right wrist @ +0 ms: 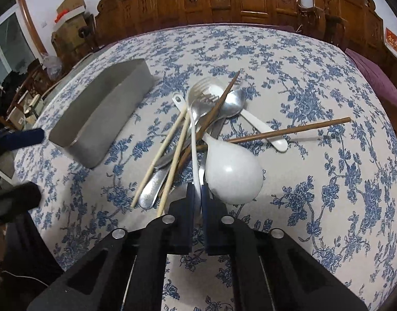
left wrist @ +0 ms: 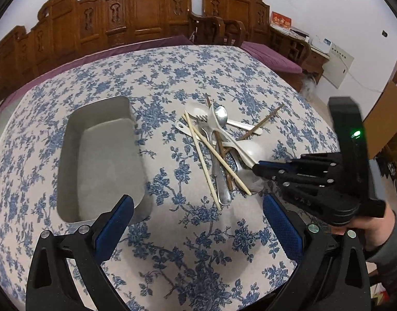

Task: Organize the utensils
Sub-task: 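Grasp the white plastic fork with the right tool while the left tool grasps a light wooden chopstick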

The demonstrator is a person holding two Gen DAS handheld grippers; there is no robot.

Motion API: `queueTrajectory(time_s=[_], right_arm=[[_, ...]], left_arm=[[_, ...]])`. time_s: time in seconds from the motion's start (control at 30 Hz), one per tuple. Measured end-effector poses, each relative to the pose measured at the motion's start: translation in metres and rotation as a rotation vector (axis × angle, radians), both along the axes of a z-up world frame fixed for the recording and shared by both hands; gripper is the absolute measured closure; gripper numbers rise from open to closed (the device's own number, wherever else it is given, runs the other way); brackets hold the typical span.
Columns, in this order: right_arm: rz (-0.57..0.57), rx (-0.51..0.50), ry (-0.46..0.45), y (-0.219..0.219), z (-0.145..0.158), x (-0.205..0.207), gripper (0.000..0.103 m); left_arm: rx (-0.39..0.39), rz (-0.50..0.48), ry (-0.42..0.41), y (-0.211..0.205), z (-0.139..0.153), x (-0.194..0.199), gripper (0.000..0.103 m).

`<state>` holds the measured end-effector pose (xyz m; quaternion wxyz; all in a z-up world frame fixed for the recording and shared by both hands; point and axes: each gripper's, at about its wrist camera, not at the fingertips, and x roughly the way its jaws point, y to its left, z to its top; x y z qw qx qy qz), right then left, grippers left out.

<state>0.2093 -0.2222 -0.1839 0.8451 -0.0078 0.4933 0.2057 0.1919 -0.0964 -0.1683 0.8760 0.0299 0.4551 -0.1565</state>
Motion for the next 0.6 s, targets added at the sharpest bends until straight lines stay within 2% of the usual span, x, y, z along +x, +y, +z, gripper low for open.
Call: queueTrajectory(time_s=[0.13,0.3,0.4,0.47,0.6], right_arm=[[-0.011,0.002,-0.021,-0.007,0.009,-0.001,0.097],[-0.055,0.028,-0.044,-0.03,0.022,0.002,0.097],[-0.081,0.045,-0.051,-0.042,0.028,0.005,0.097],[-0.093,0.054,-0.056,-0.048,0.031,0.006,0.097],[-0.114,0.069,-0.058,-0.058,0.035,0.009,0.097]], left_arm=[[-0.005,-0.006,0.02,-0.009,-0.01,0.01,0.008],[-0.019,-0.011,0.057,-0.023,-0.024,0.026,0.021],[-0.041,-0.006,0.088,-0.031,-0.033,0.036,0.032],[-0.048,-0.011,0.109,-0.039,-0.04,0.043,0.046],[-0.064,-0.009,0.159,-0.049,-0.052,0.058,0.061]])
